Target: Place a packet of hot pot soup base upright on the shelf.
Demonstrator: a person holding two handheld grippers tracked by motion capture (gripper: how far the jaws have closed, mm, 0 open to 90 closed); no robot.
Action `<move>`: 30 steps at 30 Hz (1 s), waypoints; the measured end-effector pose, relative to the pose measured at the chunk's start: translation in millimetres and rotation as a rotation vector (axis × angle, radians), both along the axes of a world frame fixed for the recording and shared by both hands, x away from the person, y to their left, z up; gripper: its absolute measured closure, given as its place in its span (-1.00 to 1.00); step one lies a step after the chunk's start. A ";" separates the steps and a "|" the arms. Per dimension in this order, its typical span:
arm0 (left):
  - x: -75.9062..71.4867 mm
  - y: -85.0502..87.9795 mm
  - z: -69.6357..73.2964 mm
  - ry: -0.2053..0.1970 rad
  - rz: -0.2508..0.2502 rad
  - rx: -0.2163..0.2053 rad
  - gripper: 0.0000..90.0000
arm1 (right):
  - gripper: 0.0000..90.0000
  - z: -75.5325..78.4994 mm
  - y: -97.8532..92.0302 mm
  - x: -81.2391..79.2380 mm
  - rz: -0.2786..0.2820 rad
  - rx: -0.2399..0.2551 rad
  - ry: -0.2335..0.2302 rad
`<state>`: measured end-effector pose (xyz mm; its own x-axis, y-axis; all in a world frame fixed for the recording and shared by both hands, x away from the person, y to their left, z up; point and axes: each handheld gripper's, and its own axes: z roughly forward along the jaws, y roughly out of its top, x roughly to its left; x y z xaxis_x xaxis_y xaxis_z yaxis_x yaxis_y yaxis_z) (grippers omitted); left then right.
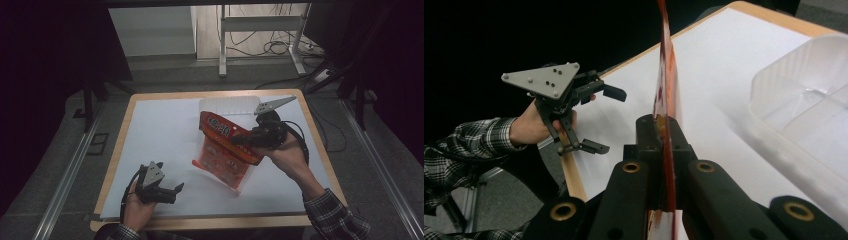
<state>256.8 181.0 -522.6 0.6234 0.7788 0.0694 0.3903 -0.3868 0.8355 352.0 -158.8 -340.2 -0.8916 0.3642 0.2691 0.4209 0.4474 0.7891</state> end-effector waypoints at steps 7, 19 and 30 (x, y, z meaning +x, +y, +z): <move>0.1 -0.4 0.0 0.000 -0.003 0.002 -0.99 | 0.98 10.4 -8.3 8.0 -0.054 -0.024 -0.038; 0.8 -0.6 -0.9 0.021 -0.021 -0.018 -1.00 | 0.98 24.7 -30.5 24.3 -0.104 0.009 -0.033; 3.0 -0.8 -3.1 0.077 -0.036 -0.030 -1.00 | 0.98 37.1 -37.5 34.6 -0.127 0.028 -0.030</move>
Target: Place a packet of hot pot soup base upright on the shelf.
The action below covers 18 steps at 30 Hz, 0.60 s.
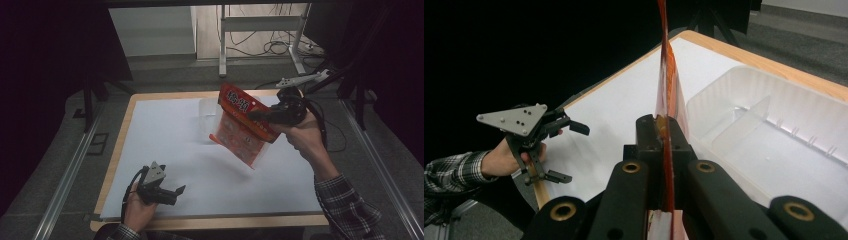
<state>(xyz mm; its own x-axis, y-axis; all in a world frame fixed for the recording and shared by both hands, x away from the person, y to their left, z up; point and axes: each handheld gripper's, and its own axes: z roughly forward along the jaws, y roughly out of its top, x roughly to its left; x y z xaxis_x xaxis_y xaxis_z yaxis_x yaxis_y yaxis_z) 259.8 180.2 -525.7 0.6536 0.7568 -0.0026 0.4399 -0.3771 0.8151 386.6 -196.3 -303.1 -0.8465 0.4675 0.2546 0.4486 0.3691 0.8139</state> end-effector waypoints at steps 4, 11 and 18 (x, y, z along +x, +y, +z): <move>-0.1 0.2 0.2 0.001 0.001 -0.004 -1.00 | 0.98 4.5 -1.3 2.3 -0.006 0.003 -0.004; 0.0 0.5 0.8 0.017 0.000 -0.013 -1.00 | 0.98 16.7 -5.3 10.8 -0.029 0.007 -0.012; 0.6 1.4 1.2 0.039 0.000 -0.026 -1.00 | 0.98 28.1 -11.4 26.5 -0.058 0.012 -0.030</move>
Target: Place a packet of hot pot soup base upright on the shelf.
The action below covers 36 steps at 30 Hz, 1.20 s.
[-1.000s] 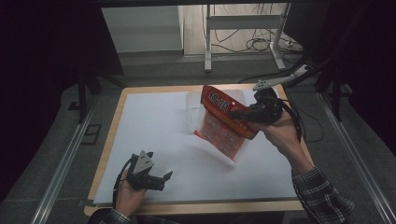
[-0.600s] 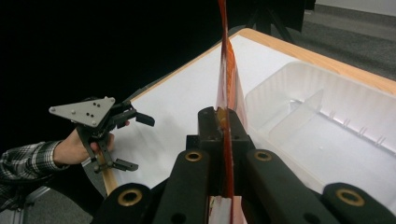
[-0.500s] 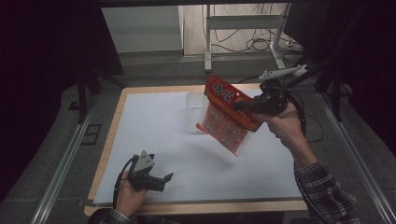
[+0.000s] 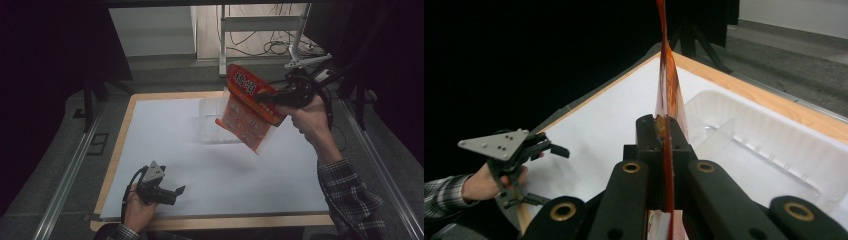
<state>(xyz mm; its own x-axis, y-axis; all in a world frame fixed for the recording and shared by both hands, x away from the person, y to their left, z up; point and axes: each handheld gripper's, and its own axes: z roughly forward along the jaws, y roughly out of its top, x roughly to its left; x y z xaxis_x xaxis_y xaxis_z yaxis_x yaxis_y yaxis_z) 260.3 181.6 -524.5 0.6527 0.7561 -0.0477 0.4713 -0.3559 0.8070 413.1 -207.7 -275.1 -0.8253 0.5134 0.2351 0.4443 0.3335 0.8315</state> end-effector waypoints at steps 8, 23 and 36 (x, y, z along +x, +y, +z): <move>-0.1 0.0 -0.2 -0.010 -0.002 0.003 -1.00 | 0.98 7.0 -1.3 20.4 -0.026 -0.023 -0.015; 0.2 0.6 -0.5 -0.010 -0.005 -0.004 -1.00 | 0.98 2.9 8.6 64.0 -0.061 -0.044 -0.031; 0.9 1.3 -0.9 -0.002 -0.009 -0.010 -1.00 | 0.98 -10.0 15.5 96.7 -0.112 -0.064 -0.055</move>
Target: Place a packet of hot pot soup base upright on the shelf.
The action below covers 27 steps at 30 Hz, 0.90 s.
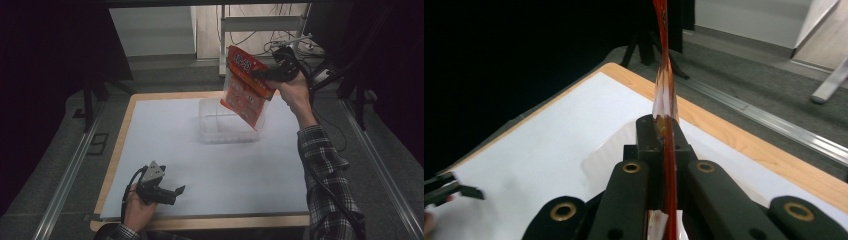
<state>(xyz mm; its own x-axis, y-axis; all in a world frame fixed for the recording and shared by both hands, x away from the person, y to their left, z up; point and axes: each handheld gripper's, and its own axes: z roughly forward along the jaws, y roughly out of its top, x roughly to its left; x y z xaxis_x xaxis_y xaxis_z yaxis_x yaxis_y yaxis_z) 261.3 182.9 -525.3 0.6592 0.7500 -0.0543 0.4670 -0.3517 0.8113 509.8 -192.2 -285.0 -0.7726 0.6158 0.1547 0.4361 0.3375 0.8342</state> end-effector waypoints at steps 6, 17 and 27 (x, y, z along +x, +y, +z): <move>-0.2 0.6 0.2 0.002 -0.001 -0.004 -1.00 | 0.98 -8.9 1.6 11.6 -0.021 -0.004 0.005; -0.5 0.2 0.0 0.004 -0.005 -0.003 -1.00 | 0.98 -39.0 6.4 26.4 -0.038 -0.042 0.053; -0.6 -0.6 -0.2 0.007 -0.011 0.001 -1.00 | 0.97 -51.6 4.9 33.7 -0.086 -0.072 0.037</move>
